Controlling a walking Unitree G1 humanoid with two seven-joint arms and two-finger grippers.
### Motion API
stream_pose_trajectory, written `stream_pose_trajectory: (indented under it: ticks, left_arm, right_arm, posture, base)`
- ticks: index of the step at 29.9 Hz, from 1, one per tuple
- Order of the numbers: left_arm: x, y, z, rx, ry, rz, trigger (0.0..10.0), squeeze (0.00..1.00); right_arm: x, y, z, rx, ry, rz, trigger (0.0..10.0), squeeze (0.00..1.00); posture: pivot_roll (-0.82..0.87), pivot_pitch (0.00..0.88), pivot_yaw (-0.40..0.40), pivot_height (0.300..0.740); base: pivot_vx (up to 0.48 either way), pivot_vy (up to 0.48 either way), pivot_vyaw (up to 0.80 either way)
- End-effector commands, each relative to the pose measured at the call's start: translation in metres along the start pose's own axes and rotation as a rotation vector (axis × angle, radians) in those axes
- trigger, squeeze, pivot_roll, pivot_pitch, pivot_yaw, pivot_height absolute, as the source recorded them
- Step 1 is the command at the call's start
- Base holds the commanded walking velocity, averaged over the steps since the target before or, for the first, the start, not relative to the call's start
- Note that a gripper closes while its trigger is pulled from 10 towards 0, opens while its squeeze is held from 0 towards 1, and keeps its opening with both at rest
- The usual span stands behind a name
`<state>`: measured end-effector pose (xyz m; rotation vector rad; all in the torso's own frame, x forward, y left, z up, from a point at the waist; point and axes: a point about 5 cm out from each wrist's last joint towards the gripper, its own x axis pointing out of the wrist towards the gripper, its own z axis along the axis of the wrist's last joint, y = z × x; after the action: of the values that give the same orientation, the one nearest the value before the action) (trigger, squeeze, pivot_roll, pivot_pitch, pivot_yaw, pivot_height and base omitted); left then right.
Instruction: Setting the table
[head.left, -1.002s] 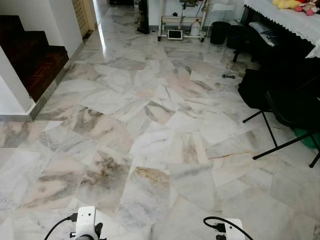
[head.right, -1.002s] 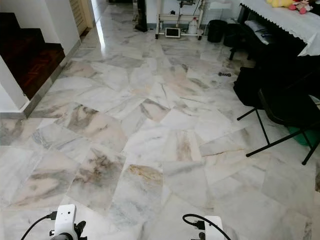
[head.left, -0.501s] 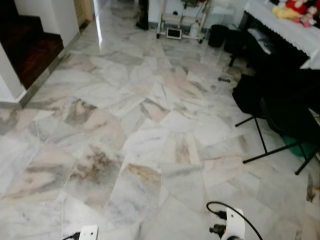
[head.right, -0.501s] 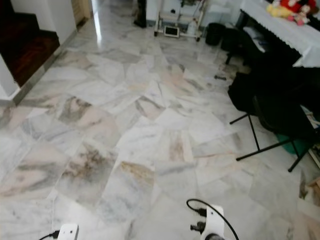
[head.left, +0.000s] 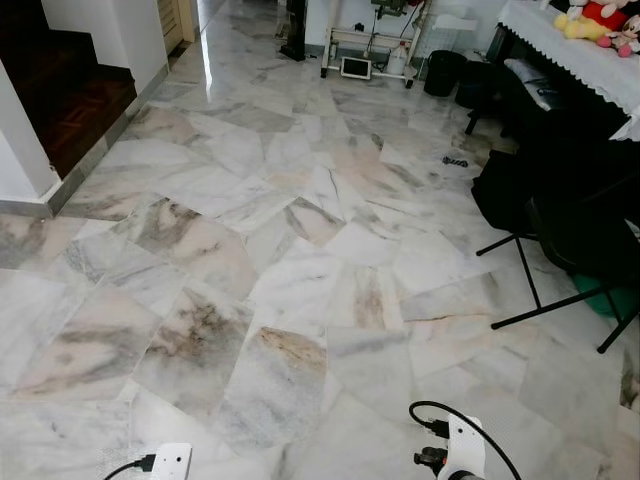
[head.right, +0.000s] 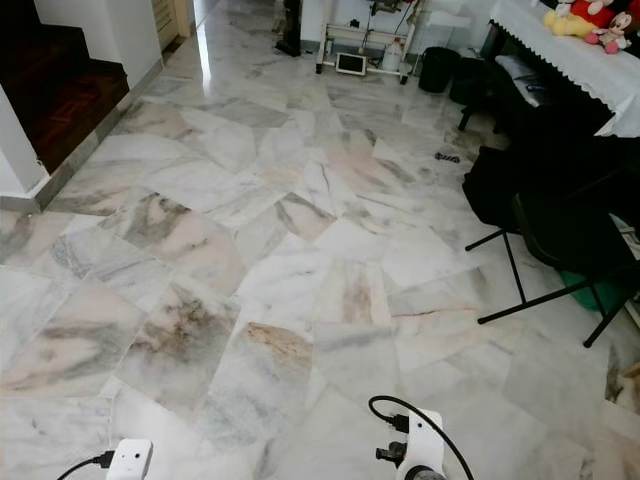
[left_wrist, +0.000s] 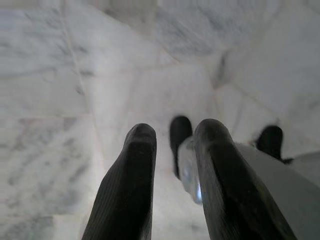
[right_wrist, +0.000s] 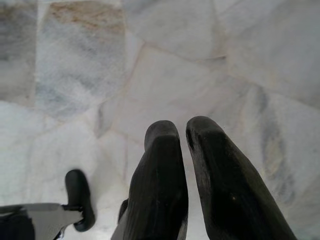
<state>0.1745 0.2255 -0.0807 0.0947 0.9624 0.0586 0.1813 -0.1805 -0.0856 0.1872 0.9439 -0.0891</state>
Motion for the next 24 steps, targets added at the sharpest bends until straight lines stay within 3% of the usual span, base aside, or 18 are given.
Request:
stream_pose_trajectory:
  ticks: [1,11,24]
  left_arm:
    - [0.001,0.000,0.008,0.029,-0.027,-0.011,10.0,0.00]
    - [0.004,-0.006,0.025,0.046,-0.088,-0.023,10.0,0.00]
    - [0.001,-0.009,0.009,0.027,-0.060,-0.017,10.0,0.00]
  right_arm:
    - [-0.002,-0.003,-0.009,0.013,0.026,-0.015,10.0,0.00]
    - [-0.003,-0.006,-0.014,-0.001,0.042,-0.037,10.0,0.00]
    - [-0.003,-0.012,-0.006,-0.008,0.016,-0.046,10.0,0.00]
  posture:
    - [0.20,0.000,-0.082,0.740]
    - [0.18,0.000,-0.087,0.740]
    - [0.17,0.000,-0.105,0.740]
  base:
    - [0.000,0.000,0.00]
    - [0.000,0.000,0.00]
    - [0.000,0.000,-0.77]
